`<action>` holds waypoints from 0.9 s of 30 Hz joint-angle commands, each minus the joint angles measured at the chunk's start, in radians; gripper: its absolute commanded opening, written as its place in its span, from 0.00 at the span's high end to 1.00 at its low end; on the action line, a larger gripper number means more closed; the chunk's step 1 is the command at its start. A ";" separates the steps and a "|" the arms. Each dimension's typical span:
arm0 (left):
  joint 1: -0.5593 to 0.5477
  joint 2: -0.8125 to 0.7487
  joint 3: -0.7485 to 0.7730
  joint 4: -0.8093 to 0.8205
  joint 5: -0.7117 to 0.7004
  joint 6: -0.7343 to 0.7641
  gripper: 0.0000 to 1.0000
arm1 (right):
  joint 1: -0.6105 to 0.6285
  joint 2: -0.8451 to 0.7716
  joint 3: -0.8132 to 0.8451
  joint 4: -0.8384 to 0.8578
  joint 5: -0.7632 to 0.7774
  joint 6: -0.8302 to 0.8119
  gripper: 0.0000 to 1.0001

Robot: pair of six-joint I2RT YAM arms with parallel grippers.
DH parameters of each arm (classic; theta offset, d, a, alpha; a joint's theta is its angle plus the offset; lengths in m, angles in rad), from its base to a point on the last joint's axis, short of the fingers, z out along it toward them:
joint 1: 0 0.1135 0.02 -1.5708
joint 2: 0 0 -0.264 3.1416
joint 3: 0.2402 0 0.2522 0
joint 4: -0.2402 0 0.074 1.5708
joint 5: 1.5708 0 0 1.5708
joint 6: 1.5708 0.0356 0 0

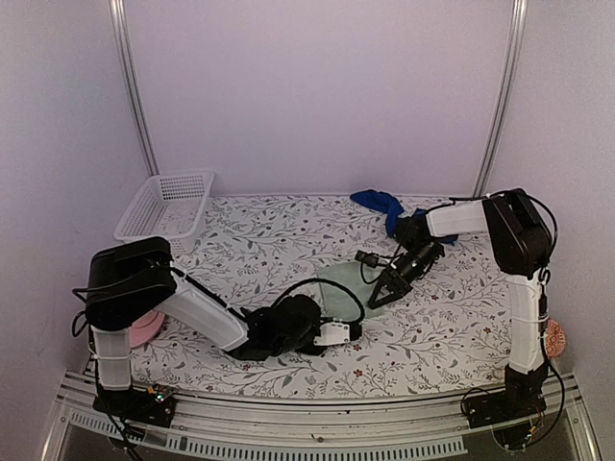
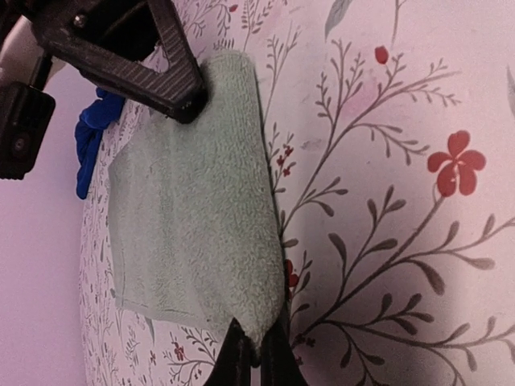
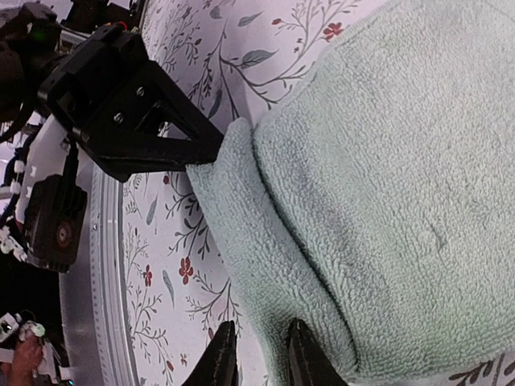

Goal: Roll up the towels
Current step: Roll the towel at the center of the board.

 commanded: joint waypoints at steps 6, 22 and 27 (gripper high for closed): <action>0.098 -0.116 0.009 -0.195 0.296 -0.201 1.00 | -0.006 -0.339 -0.241 0.271 0.134 -0.133 0.55; 0.240 -0.068 0.112 -0.413 0.640 -0.348 1.00 | 0.230 -0.668 -0.749 0.991 0.472 -0.340 0.17; 0.242 -0.066 0.113 -0.415 0.670 -0.340 1.00 | 0.278 -0.599 -0.751 1.089 0.619 -0.300 0.16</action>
